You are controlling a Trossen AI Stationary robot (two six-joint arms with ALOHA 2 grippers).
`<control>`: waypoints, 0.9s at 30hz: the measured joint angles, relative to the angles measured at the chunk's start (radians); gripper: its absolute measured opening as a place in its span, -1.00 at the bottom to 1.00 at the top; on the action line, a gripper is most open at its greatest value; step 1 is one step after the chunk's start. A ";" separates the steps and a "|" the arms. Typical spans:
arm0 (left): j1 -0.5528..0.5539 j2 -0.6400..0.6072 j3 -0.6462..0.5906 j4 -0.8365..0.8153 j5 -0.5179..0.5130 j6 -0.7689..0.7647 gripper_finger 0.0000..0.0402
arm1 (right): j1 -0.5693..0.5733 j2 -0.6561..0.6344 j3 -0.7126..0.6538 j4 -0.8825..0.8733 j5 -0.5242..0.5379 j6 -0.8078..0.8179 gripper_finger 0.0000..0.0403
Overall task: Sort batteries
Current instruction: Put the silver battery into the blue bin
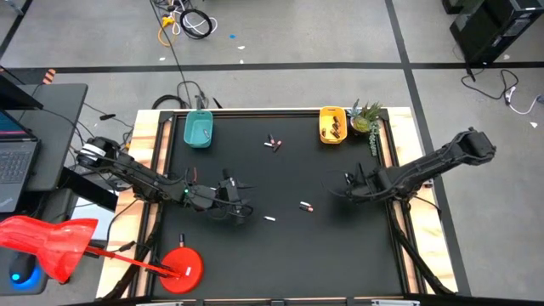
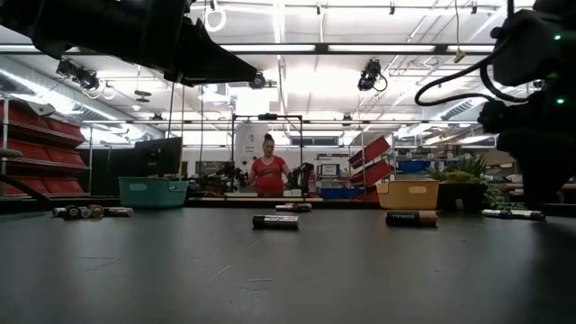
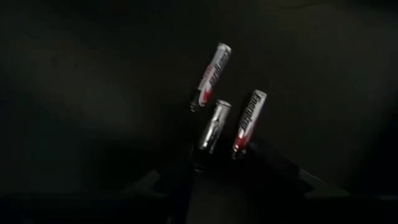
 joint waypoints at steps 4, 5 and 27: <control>0.000 0.000 0.000 0.000 0.000 0.000 -0.34 | -0.030 0.000 0.000 0.015 -0.021 -0.004 -0.25; 0.000 0.000 0.000 0.000 0.000 0.000 -0.34 | -0.034 0.000 0.000 0.021 -0.027 -0.004 -0.25; 0.000 0.000 0.000 -0.001 0.000 0.001 -0.34 | -0.031 0.068 -0.074 0.201 -0.049 -0.016 -0.72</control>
